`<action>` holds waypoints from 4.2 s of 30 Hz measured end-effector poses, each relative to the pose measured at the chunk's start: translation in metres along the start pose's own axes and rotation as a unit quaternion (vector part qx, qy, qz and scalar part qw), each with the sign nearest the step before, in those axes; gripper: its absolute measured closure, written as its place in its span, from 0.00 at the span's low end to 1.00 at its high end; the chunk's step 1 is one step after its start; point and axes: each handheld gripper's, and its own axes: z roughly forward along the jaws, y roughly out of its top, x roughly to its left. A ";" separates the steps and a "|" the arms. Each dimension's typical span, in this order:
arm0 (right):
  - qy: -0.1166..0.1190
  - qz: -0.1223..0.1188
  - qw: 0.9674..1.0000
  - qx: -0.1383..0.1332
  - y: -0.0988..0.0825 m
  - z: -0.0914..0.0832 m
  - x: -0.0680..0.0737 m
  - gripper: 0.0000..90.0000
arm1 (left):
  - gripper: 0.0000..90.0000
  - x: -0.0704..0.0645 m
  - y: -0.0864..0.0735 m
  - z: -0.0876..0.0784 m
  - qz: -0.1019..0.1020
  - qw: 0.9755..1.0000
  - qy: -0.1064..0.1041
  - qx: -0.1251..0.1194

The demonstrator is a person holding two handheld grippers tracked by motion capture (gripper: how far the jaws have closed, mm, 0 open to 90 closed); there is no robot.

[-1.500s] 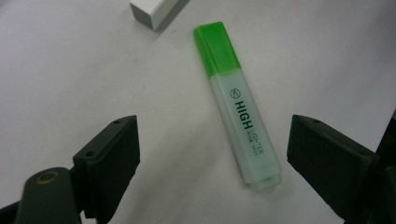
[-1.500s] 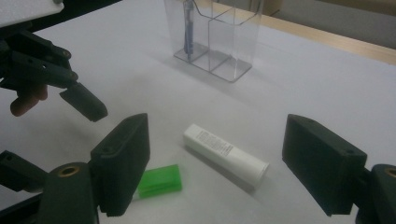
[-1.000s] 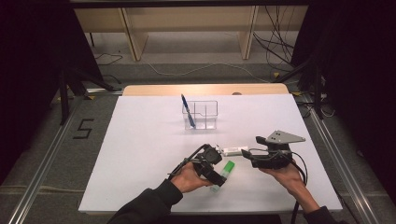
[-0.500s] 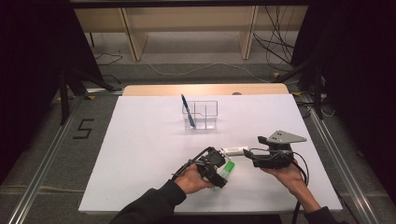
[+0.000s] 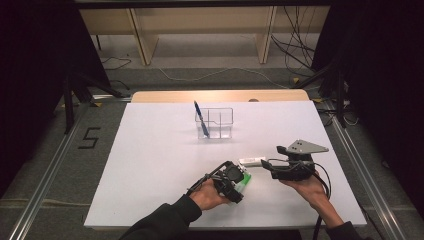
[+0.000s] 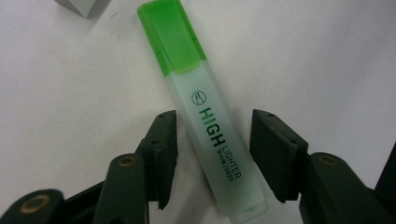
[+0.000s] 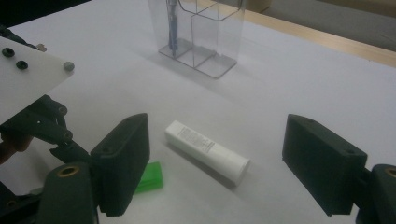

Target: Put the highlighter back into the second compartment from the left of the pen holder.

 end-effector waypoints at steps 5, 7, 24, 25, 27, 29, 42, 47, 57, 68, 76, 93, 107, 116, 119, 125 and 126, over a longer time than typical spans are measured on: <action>0.001 -0.002 1.000 0.000 0.000 0.000 0.000 0.27 | 0.60 -0.002 0.001 0.001 0.007 1.000 0.004 0.002; 0.000 -0.002 1.000 0.001 0.000 0.000 0.001 0.27 | 0.61 -0.002 0.001 0.001 0.009 1.000 0.005 0.002; 0.000 -0.003 1.000 0.001 0.000 -0.001 0.001 0.27 | 0.73 -0.003 0.005 0.001 0.032 0.999 0.022 0.019; 0.000 -0.003 1.000 0.000 0.000 -0.001 0.001 0.27 | 0.73 -0.003 0.005 0.001 0.034 0.999 0.022 0.019; 0.001 -0.004 1.000 -0.001 0.000 -0.001 0.001 0.27 | 0.73 -0.002 0.005 0.000 0.040 0.999 0.021 0.022; 0.001 -0.004 1.000 -0.002 0.000 0.000 0.000 0.27 | 0.74 -0.001 0.004 0.000 0.041 0.999 0.025 0.020; 0.015 0.026 0.999 -0.016 0.003 -0.003 0.003 0.27 | 0.73 0.008 -0.003 -0.025 0.027 0.997 0.027 -0.061; 0.029 0.041 0.998 -0.030 0.006 -0.005 0.007 0.27 | 0.73 0.014 -0.009 -0.035 0.014 0.995 0.033 -0.096; 0.063 0.077 0.993 -0.061 0.010 -0.008 0.014 0.27 | 0.73 0.020 -0.020 -0.048 -0.011 0.986 0.040 -0.161; 0.087 0.088 0.990 -0.067 0.014 -0.001 0.029 0.28 | 0.73 0.025 -0.031 -0.059 -0.048 0.972 0.044 -0.227; 0.109 0.110 0.985 -0.070 0.018 0.013 0.038 0.29 | 0.73 0.022 -0.036 -0.064 -0.052 0.965 0.051 -0.252; 0.138 0.142 0.977 -0.082 0.026 0.036 0.051 0.42 | 0.73 0.018 -0.039 -0.069 -0.062 0.953 0.058 -0.291; 0.152 0.168 0.970 -0.083 0.026 0.044 0.052 0.56 | 0.73 0.013 -0.038 -0.072 -0.055 0.947 0.066 -0.310; 0.164 0.187 0.965 -0.087 0.026 0.045 0.051 0.66 | 0.73 0.012 -0.039 -0.074 -0.054 0.942 0.077 -0.322; 0.167 0.189 0.964 -0.088 0.026 0.045 0.051 0.71 | 0.73 0.012 -0.039 -0.074 -0.054 0.942 0.077 -0.322; 0.182 0.208 0.957 -0.092 0.027 0.044 0.049 0.81 | 0.73 0.011 -0.039 -0.072 -0.051 0.941 0.080 -0.326; 0.186 0.216 0.954 -0.089 0.027 0.044 0.050 0.82 | 0.73 0.011 -0.039 -0.072 -0.051 0.940 0.081 -0.328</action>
